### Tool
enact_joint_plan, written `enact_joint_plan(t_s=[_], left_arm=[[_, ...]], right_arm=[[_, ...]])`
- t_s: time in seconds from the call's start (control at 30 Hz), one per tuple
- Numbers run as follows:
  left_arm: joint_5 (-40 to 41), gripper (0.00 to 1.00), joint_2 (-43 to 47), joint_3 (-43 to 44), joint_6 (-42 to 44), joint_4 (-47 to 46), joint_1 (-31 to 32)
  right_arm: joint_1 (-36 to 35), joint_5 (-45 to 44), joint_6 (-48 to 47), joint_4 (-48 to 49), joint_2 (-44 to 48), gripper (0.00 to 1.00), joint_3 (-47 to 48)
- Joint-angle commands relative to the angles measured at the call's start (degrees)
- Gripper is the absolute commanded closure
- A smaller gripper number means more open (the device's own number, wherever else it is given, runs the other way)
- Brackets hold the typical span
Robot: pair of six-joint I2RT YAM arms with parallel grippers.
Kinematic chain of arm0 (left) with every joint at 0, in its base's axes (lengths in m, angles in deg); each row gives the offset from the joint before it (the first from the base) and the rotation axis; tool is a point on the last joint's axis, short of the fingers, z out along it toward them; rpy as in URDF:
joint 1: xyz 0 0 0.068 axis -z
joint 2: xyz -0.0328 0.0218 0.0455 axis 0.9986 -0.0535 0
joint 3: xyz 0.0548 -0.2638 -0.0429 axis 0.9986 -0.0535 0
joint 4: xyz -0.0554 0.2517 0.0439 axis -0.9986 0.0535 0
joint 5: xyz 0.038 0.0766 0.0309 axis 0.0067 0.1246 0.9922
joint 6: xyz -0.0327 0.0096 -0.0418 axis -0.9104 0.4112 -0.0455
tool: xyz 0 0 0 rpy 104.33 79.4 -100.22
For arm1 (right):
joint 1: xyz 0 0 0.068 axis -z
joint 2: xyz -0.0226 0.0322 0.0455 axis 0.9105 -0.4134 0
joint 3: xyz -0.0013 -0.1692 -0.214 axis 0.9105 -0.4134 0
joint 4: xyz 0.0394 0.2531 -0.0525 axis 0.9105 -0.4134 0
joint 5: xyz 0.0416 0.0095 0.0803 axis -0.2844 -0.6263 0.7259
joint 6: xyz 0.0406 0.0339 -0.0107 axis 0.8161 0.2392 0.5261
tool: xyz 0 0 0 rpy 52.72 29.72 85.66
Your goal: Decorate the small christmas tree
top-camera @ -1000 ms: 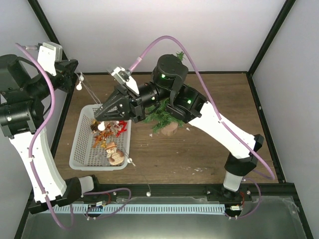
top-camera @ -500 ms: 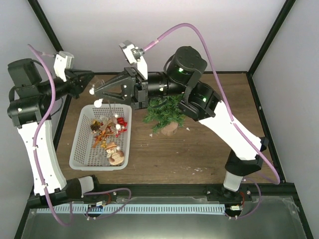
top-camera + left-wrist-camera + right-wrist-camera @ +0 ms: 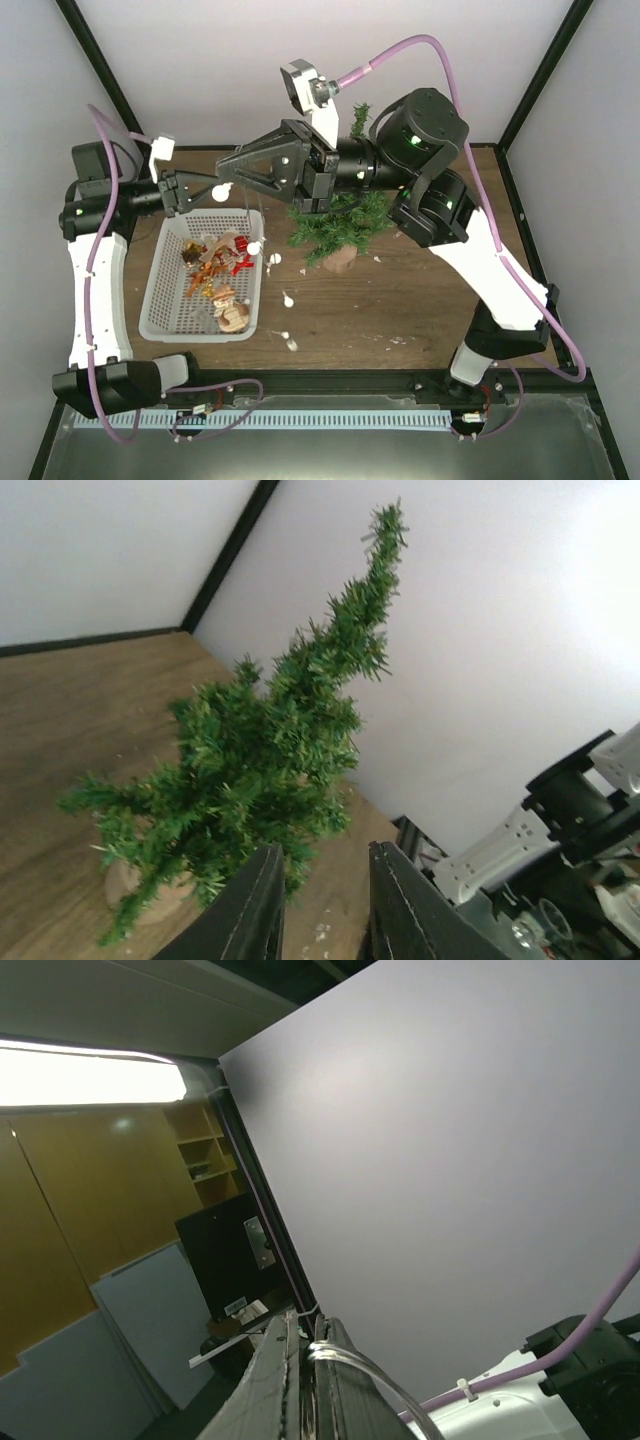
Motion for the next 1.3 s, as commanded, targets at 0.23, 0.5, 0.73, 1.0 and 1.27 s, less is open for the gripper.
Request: enact_joint_plan(t_s=[0.23,0.5,0.73,1.0,1.27], left_arm=[[0.8,0.5,2.4,-11.4,5.8,1.6,9.9],[-3.5,0.31,-2.5,-11.5,29.0,22.8,13.0],[3.1,0.26,-7.6,-11.2,53.9,40.6,16.1],[10.4,0.26,-5.9,-14.7,53.9,36.3,18.8],[20.0,0.25,2.4,-22.1,46.2,24.4,27.7]], right_arm=[[3.3,0.3,3.4,2.2,2.1,0.99,2.0],[6.3,2.0,5.2,3.6,2.3,0.99,2.1],[7.8,2.7,6.8,3.8,2.1,0.99,2.2],[8.4,2.5,8.0,4.0,2.0,0.99,2.3],[8.5,1.5,8.1,3.7,2.2,0.99,2.2]])
